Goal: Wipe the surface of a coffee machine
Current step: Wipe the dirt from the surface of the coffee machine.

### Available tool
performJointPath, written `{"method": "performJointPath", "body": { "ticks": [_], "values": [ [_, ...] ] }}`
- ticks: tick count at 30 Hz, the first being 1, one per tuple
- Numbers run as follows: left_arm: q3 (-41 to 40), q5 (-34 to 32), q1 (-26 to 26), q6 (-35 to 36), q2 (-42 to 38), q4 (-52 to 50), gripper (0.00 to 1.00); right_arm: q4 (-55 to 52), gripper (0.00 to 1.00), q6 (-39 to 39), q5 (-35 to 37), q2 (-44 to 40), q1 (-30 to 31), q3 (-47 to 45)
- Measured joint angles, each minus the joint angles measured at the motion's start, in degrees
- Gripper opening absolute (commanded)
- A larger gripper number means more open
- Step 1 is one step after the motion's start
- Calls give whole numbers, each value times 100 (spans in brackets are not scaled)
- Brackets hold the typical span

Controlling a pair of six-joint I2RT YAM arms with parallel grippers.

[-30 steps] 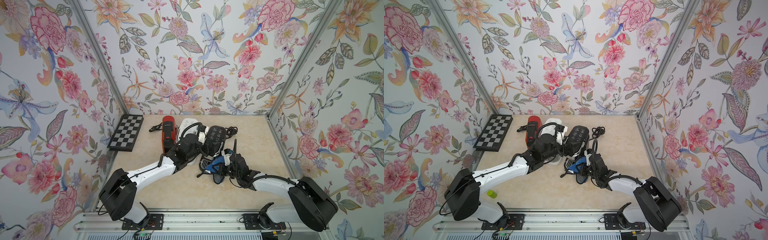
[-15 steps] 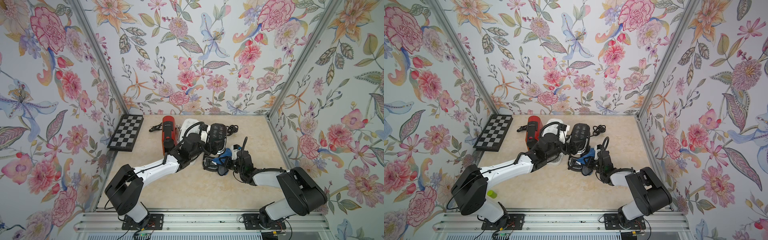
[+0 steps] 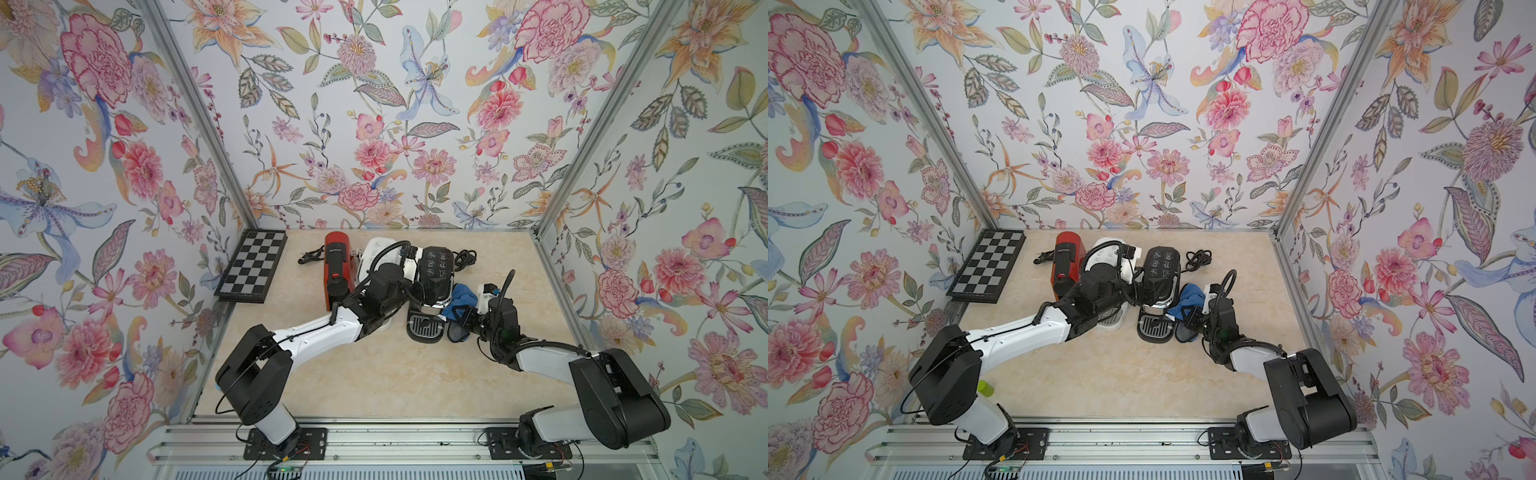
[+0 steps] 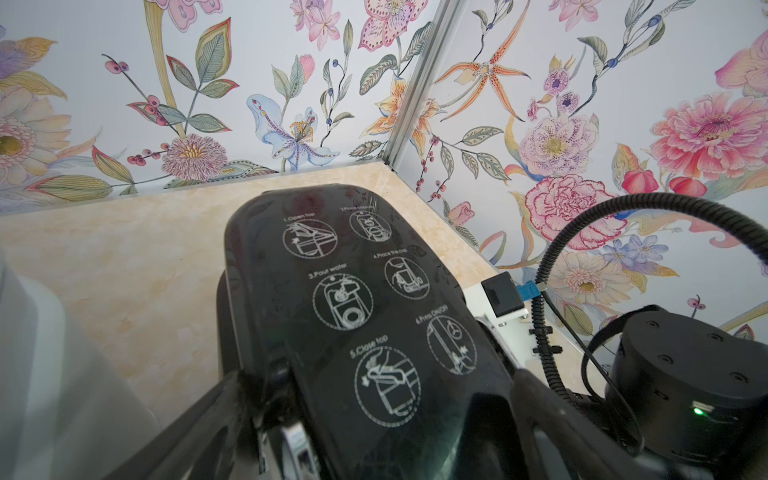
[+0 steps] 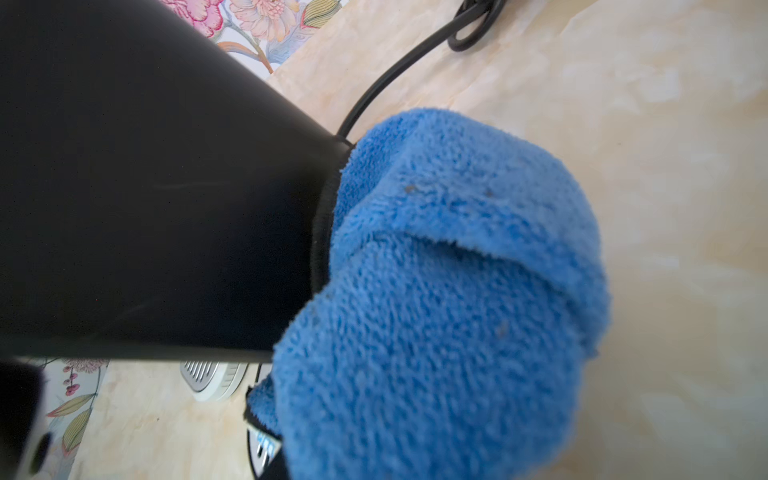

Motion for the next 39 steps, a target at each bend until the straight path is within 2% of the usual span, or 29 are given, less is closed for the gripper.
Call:
{"method": "performJointPath", "body": {
  "ticks": [5, 10, 17, 23, 27, 31, 35, 39],
  "values": [
    [0, 9, 0, -11, 22, 48, 99, -114, 33, 24, -94, -243, 352, -81],
    [0, 37, 0, -66, 76, 164, 99, -107, 33, 199, -197, 92, 691, -332],
    [0, 55, 0, -103, 83, 175, 99, 57, 34, 404, -267, 258, 1314, -232],
    [-28, 52, 0, -111, 83, 236, 99, 190, 34, 636, -457, 358, 1338, -50],
    [-52, 52, 0, -129, 83, 289, 99, 428, 34, 695, -551, 988, 1338, 136],
    [-74, 31, 0, -129, 83, 313, 99, 859, 35, 730, -568, 1204, 1318, 98],
    [-111, 26, -2, -129, 70, 361, 99, 1069, 35, 785, -562, 1130, 1169, -85],
    [-157, 7, -15, -140, 59, 424, 99, 704, 35, 756, -319, 549, 737, -365]
  ]
}}
